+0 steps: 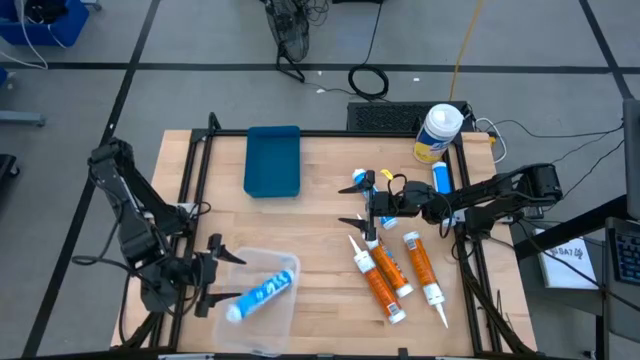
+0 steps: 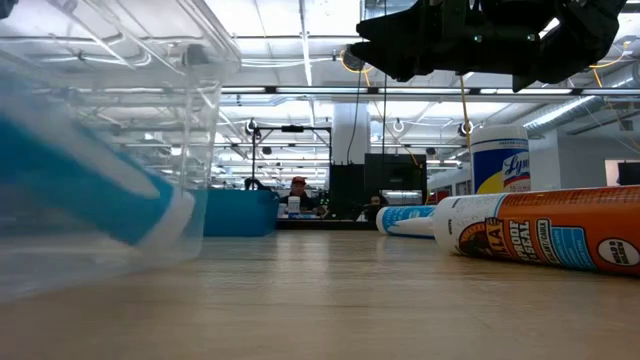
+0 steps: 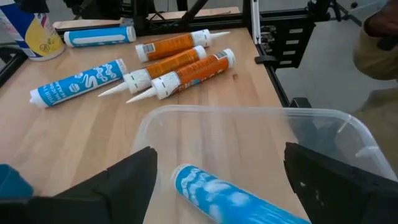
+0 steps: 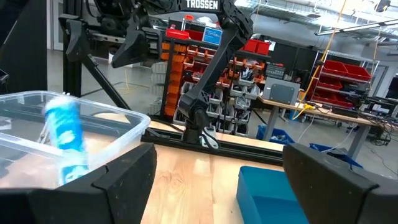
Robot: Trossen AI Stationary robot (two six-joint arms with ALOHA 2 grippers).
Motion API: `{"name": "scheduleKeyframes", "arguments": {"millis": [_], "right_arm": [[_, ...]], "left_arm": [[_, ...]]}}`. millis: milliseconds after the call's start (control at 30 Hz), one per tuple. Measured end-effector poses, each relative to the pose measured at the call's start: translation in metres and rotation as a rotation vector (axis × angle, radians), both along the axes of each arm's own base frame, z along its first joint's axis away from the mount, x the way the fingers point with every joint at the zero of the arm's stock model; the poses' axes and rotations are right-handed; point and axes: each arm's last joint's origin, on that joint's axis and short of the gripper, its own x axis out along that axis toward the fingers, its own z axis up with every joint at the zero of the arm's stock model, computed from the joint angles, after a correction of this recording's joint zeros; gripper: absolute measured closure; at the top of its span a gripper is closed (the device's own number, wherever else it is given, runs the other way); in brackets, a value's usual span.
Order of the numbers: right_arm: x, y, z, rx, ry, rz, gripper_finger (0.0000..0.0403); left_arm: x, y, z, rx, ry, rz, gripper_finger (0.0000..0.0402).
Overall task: Pick & place silicon tubes, Sealant and Lysol wipes
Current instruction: Adjust the right blue sealant
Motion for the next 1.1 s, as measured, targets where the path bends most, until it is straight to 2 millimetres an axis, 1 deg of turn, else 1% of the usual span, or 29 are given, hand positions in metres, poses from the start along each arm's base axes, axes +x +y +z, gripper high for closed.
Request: {"name": "scheduleKeyframes", "arguments": {"millis": [233, 400, 600, 667, 733, 833, 1000, 1100], "right_arm": [[0.000, 0.000, -0.001, 0.000, 0.007, 0.000, 0.0078], [0.000, 0.000, -0.001, 0.003, 0.008, 0.000, 0.0078], [0.000, 0.000, -0.002, 0.065, 0.020, 0.001, 0.0078], [0.000, -0.002, -0.004, 0.099, 0.050, -0.048, 0.0078], [-0.002, -0.004, -0.005, 0.121, 0.113, -0.123, 0.0078], [-0.005, -0.007, -0.005, 0.157, 0.283, -0.257, 0.0078], [-0.014, -0.011, 0.011, 0.223, 0.524, -0.472, 0.0078], [-0.027, -0.013, 0.018, 0.266, 0.677, -0.605, 0.0078]], "left_arm": [[0.001, 0.001, 0.000, 0.015, -0.005, 0.003, 0.0068], [0.005, 0.004, 0.001, 0.022, -0.018, 0.043, 0.0079], [0.019, 0.017, 0.001, 0.025, -0.021, 0.134, 0.0087], [0.025, 0.024, 0.001, 0.038, -0.020, 0.166, 0.0086], [0.031, 0.030, 0.000, 0.065, -0.015, 0.194, 0.0084], [0.040, 0.041, 0.000, 0.118, -0.006, 0.225, 0.0083], [0.052, 0.057, -0.001, 0.188, 0.026, 0.244, 0.0087], [0.058, 0.068, -0.002, 0.215, 0.047, 0.263, 0.0091]]}}
